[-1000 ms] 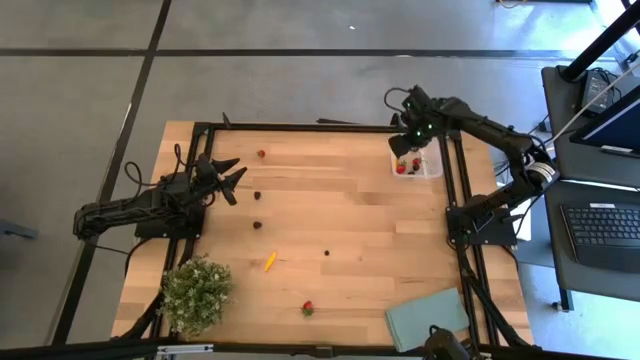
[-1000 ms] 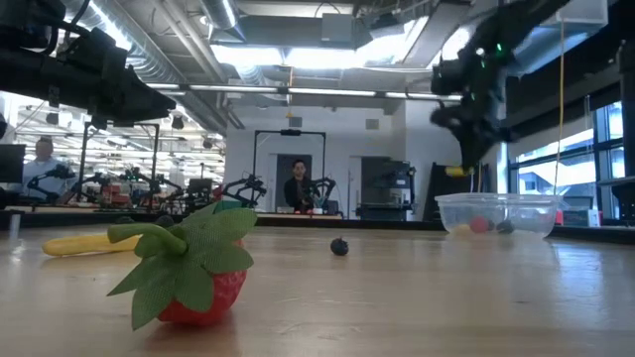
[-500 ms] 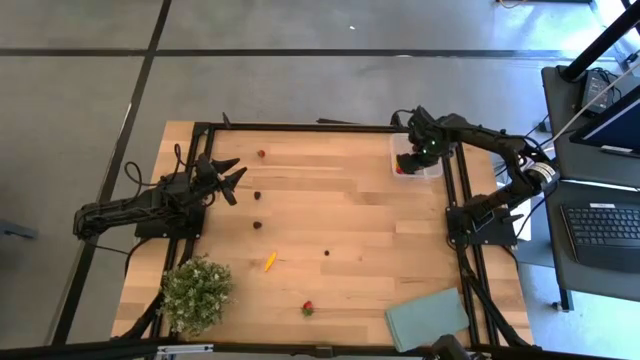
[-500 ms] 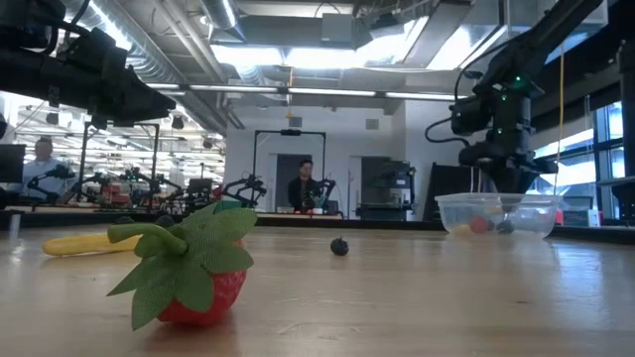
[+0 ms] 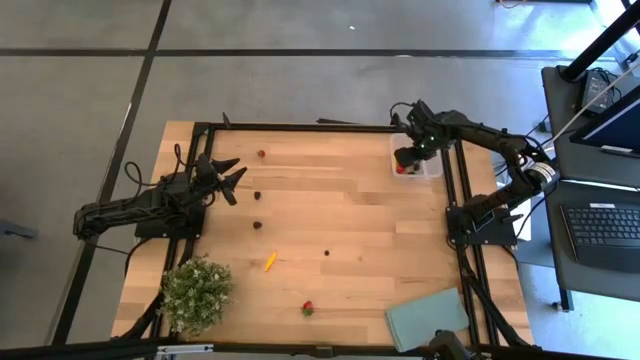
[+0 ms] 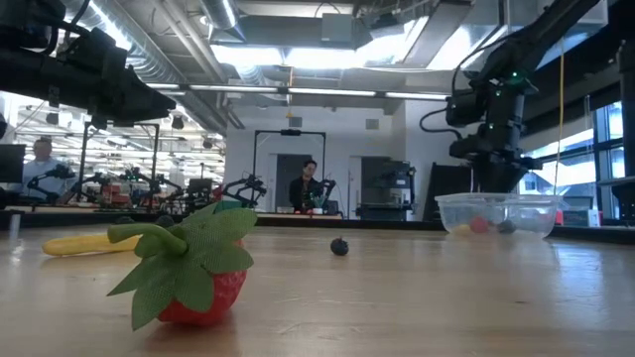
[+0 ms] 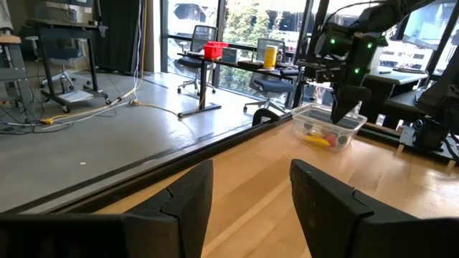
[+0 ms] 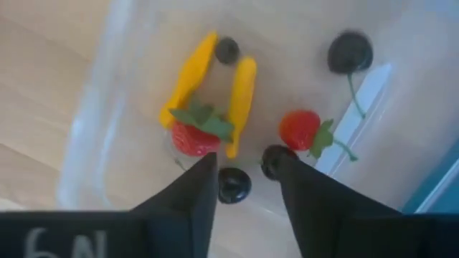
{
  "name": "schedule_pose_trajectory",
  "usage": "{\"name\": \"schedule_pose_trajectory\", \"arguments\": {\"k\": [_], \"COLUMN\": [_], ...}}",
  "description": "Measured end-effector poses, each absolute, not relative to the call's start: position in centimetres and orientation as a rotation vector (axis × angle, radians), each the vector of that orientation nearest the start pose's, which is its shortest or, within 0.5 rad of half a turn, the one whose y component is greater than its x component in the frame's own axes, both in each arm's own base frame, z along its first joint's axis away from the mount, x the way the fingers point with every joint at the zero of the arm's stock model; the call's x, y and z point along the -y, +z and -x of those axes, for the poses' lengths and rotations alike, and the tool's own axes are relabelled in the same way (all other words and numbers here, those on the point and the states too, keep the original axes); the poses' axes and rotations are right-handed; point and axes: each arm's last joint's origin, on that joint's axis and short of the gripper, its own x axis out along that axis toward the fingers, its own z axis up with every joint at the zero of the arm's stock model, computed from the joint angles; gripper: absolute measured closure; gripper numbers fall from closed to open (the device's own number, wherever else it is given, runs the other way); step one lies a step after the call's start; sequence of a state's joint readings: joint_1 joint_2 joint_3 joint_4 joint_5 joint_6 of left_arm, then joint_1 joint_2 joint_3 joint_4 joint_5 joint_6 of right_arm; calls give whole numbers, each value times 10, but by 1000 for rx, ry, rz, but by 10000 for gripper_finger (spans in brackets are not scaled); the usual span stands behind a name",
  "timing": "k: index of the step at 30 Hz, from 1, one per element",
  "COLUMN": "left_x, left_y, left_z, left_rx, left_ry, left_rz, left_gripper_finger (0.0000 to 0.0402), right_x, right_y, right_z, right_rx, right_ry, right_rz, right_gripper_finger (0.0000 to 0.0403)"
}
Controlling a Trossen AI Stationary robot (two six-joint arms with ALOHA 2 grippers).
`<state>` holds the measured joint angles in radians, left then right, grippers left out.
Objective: Pick and placing Produce into tupperware
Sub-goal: Put the blueberry into the transparent bin
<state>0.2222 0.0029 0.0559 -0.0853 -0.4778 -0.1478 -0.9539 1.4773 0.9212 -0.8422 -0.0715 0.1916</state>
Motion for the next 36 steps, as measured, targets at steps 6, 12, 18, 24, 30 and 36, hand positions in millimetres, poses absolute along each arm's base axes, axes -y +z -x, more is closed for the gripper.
{"name": "schedule_pose_trajectory", "arguments": {"k": [6, 12, 18, 24, 30, 36], "left_x": [-33, -33, -33, -33, -33, -33], "left_y": [174, 174, 174, 174, 174, 174], "left_z": [-86, -86, -86, -86, -86, -86], "left_rx": [19, 19, 19, 19, 19, 19], "left_ry": [701, 701, 701, 701, 701, 701], "left_rz": [138, 137, 137, 137, 138, 138], "left_gripper_finger": [223, 223, 223, 223, 223, 223], "right_x": [208, 191, 139, 71, 16, -21], "right_y": [221, 262, 284, 288, 268, 222], "right_z": [-166, -210, -266, -316, -328, -313], "right_rx": [-1144, -1046, -911, -603, -451, -416], "right_ry": [-744, -414, -177, -52, -61, -102], "right_rz": [-747, -505, -299, -110, -65, -100], "right_gripper_finger": [201, 182, 181, 181, 181, 181]}}
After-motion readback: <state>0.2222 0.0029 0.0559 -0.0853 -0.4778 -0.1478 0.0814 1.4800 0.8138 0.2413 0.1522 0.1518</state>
